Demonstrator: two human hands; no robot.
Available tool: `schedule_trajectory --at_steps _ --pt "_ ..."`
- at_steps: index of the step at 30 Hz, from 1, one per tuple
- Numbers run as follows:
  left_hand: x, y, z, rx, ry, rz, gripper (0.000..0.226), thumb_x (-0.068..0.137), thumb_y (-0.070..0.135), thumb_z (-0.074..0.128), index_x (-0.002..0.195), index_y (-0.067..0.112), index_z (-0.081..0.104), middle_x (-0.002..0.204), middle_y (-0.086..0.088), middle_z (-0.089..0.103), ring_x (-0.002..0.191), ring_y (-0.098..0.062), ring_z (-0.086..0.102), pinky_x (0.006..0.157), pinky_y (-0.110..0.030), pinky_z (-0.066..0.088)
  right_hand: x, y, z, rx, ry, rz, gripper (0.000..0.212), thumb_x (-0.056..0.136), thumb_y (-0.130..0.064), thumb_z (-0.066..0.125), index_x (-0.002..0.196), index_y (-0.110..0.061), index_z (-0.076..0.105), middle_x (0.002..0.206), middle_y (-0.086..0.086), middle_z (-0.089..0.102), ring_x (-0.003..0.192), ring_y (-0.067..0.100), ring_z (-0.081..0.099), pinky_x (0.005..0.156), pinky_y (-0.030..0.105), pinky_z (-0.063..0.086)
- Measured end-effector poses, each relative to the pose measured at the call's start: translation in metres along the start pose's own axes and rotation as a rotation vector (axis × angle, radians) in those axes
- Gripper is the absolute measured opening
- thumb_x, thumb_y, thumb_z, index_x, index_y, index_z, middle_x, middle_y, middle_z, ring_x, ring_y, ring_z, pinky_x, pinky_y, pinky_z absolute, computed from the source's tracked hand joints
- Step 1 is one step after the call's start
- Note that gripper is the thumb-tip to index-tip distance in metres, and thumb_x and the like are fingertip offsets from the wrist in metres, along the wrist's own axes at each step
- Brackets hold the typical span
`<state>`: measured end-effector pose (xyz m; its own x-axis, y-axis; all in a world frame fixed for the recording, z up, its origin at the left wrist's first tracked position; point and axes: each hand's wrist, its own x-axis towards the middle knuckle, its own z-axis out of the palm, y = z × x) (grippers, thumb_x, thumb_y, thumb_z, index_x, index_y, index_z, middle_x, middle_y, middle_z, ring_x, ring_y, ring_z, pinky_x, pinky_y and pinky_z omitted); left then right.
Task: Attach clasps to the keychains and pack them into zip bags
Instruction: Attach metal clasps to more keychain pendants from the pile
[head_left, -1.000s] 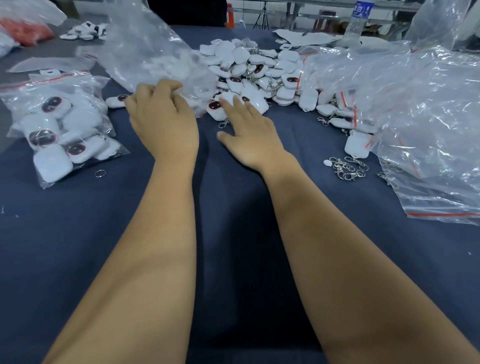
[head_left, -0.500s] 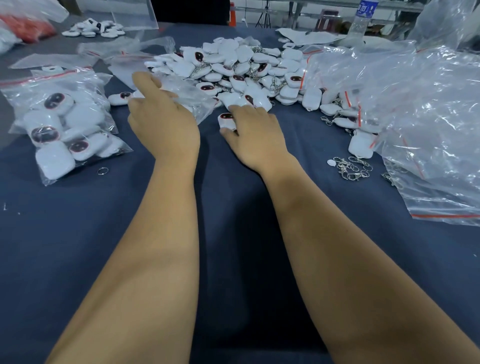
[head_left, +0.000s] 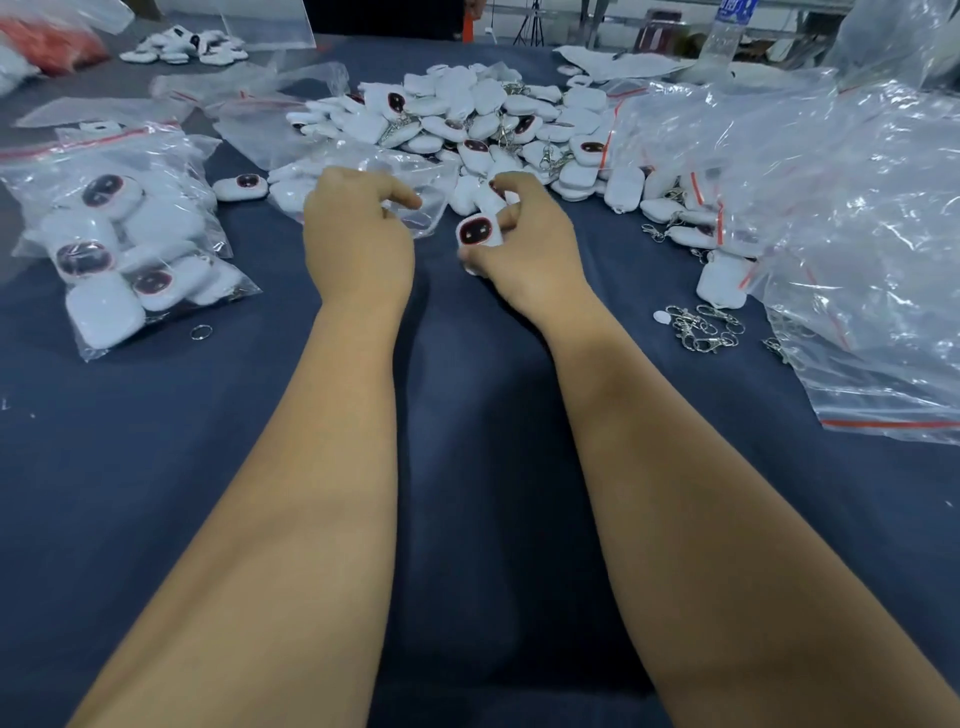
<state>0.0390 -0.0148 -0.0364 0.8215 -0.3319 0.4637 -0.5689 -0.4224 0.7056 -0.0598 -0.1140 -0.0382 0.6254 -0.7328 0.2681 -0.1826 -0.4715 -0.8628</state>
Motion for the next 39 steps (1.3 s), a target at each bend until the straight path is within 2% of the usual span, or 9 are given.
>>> schedule_trajectory --at_steps 6,10,13,19,24,28,32,35,39 --pt "-0.005 0.002 0.011 0.012 -0.227 0.061 0.056 0.084 0.005 0.051 0.137 0.023 0.056 0.135 -0.004 0.059 0.122 -0.024 0.054 0.087 -0.025 0.042 0.002 0.003 -0.013 0.416 0.09 0.084 0.012 0.08 -0.004 0.075 0.086 0.005 0.07 0.074 0.009 0.065 0.07 0.016 0.058 0.066 0.033 0.05" --pt "-0.005 0.005 0.014 0.067 -0.246 0.104 0.051 0.087 0.012 0.053 0.135 0.027 0.058 0.125 -0.005 0.064 0.125 -0.026 0.049 0.096 -0.033 0.046 -0.001 -0.005 -0.011 0.7 -0.084 0.109 0.007 0.093 -0.016 0.067 0.098 -0.011 0.066 0.083 0.008 0.071 0.07 0.017 0.067 0.066 0.029 0.057" --pt "-0.008 0.01 0.015 -0.159 -0.253 0.025 0.048 0.086 0.006 0.048 0.127 0.023 0.065 0.117 -0.003 0.069 0.111 -0.02 0.06 0.091 -0.025 0.047 -0.002 -0.005 -0.007 0.603 -0.133 0.122 0.016 0.097 -0.007 0.057 0.11 -0.001 0.064 0.09 0.013 0.07 0.069 0.016 0.065 0.061 0.025 0.053" --pt "-0.006 0.013 0.015 -0.495 -0.291 -0.191 0.039 0.09 0.003 0.051 0.124 0.017 0.065 0.123 -0.007 0.066 0.116 -0.024 0.061 0.102 -0.042 0.049 -0.001 -0.003 -0.006 0.527 -0.132 0.159 0.018 0.095 0.006 0.05 0.11 0.004 0.061 0.085 0.009 0.066 0.067 0.017 0.064 0.067 0.027 0.054" --pt "-0.006 0.016 0.013 -0.614 -0.305 -0.227 0.034 0.089 -0.002 0.053 0.112 0.018 0.069 0.109 -0.008 0.071 0.1 -0.02 0.066 0.09 -0.033 0.056 -0.001 -0.003 -0.004 0.485 -0.085 0.166 0.022 0.091 0.009 0.052 0.108 -0.004 0.054 0.085 0.012 0.066 0.055 0.016 0.062 0.058 0.028 0.052" --pt "-0.009 0.021 0.009 -0.749 -0.357 -0.265 0.034 0.085 -0.007 0.047 0.088 0.014 0.073 0.064 0.004 0.069 0.06 -0.008 0.063 0.058 -0.018 0.051 -0.002 -0.004 -0.002 0.461 -0.09 0.17 0.023 0.092 0.008 0.053 0.114 0.001 0.054 0.088 0.015 0.067 0.055 0.017 0.059 0.056 0.028 0.05" --pt "-0.009 0.023 0.008 -0.743 -0.408 -0.266 0.022 0.087 -0.001 0.051 0.086 0.007 0.071 0.061 -0.001 0.059 0.06 -0.017 0.052 0.061 -0.026 0.044 -0.003 -0.005 -0.004 0.494 -0.113 0.168 0.023 0.092 0.011 0.051 0.113 0.001 0.055 0.084 0.014 0.065 0.06 0.021 0.056 0.056 0.027 0.049" --pt "-0.011 0.022 0.009 -0.668 -0.439 -0.18 0.018 0.09 0.004 0.056 0.08 0.009 0.07 0.057 0.003 0.057 0.049 -0.006 0.048 0.053 -0.017 0.04 -0.003 -0.008 -0.006 0.52 -0.142 0.175 0.022 0.09 0.008 0.052 0.109 -0.001 0.058 0.076 0.011 0.064 0.06 0.021 0.057 0.056 0.027 0.051" --pt "-0.009 0.019 0.01 -0.626 -0.428 -0.19 0.018 0.09 0.01 0.058 0.09 -0.005 0.068 0.072 -0.011 0.048 0.055 -0.012 0.038 0.063 -0.029 0.035 -0.001 -0.011 -0.009 0.597 -0.159 0.215 0.012 0.098 -0.005 0.047 0.098 -0.007 0.059 0.077 0.013 0.063 0.055 0.02 0.061 0.056 0.029 0.055"
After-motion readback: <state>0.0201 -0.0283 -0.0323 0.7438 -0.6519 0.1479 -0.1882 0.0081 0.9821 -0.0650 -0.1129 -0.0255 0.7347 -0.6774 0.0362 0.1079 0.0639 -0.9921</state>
